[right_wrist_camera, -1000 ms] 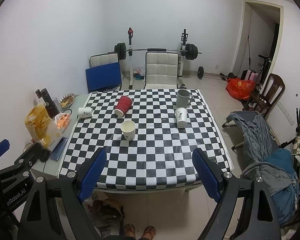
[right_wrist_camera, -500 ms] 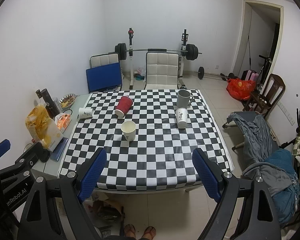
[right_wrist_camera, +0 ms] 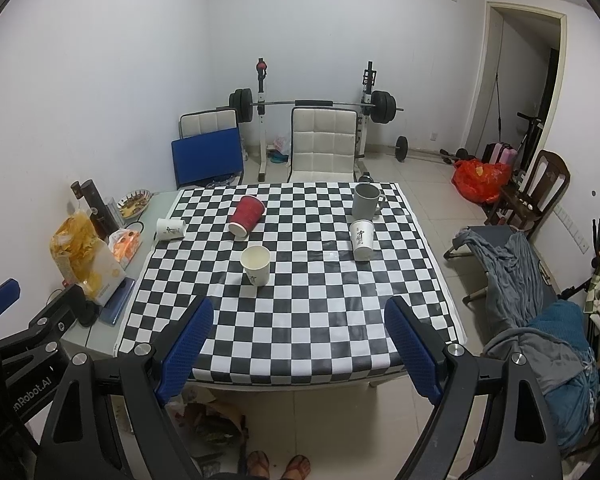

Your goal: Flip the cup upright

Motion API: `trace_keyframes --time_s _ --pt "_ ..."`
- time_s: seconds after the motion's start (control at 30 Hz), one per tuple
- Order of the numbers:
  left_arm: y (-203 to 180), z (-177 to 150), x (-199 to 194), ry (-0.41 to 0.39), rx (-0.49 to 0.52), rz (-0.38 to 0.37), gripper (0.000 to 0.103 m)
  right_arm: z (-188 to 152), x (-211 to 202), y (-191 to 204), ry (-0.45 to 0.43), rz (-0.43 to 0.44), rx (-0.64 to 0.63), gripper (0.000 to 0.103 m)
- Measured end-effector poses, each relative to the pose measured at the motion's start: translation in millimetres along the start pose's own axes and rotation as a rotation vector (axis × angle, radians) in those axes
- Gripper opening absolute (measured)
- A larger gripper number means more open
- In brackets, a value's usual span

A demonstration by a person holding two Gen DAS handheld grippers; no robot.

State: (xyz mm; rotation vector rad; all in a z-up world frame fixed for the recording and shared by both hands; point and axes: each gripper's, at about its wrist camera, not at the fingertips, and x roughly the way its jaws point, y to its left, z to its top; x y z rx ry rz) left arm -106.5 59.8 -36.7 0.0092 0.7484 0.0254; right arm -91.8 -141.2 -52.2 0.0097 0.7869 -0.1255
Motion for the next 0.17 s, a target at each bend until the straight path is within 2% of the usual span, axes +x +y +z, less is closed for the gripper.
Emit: trace_keyframes --time_s 0.17 --pt "-1.2 9.8 3.9 -0.006 0.003 0.008 0.096 -0.4 0.0 -0.3 0.000 -0.001 -0.001 0.089"
